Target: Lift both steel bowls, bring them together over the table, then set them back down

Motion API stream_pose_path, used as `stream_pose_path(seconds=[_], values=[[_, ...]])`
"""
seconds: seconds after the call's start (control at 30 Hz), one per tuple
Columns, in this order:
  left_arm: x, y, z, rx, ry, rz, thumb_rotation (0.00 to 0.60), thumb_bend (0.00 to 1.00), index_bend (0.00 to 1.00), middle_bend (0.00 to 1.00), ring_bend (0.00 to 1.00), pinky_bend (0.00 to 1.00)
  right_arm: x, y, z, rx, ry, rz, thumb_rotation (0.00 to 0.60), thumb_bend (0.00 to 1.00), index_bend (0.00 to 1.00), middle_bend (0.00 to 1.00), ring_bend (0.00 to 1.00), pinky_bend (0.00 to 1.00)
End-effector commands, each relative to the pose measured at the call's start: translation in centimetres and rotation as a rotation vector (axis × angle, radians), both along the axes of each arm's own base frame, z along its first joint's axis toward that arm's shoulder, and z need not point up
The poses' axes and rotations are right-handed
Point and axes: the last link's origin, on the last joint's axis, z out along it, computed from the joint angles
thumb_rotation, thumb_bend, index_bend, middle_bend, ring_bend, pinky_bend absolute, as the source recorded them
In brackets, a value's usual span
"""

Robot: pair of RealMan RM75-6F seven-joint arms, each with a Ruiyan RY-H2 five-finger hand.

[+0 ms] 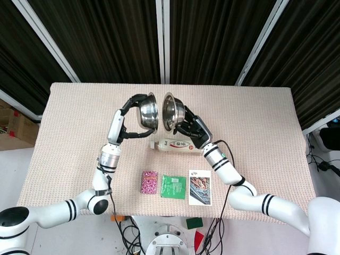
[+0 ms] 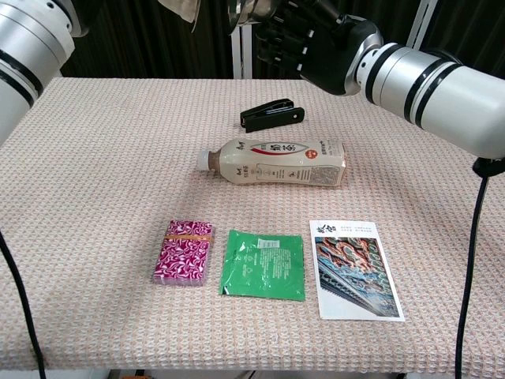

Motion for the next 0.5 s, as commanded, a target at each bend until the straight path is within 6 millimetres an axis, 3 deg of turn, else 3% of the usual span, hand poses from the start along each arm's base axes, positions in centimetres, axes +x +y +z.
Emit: stream_pose_path(seconds=[0.03, 0.17, 0.5], values=[[0.7, -0.2, -0.6, -0.018, 0.013, -0.024, 0.600, 0.14, 0.69, 0.71, 0.64, 0.79, 1.5, 0.5, -1.0, 0.034, 0.012, 0.045, 0.600, 0.30, 0.74, 0.58, 0.52, 0.58], [1.1, -0.2, -0.7, -0.019, 0.025, -0.037, 0.600, 0.14, 0.69, 0.71, 0.64, 0.79, 2.1, 0.5, -1.5, 0.043, 0.009, 0.057, 0.600, 0.30, 0.74, 0.58, 0.52, 0.58], [-0.9, 0.0, 0.7, 0.004, -0.004, 0.009, 0.600, 0.14, 0.69, 0.71, 0.64, 0.79, -1.2, -0.3, 0.7, -0.024, -0.015, -0.035, 0.600, 0.31, 0.74, 0.58, 0.52, 0.58]])
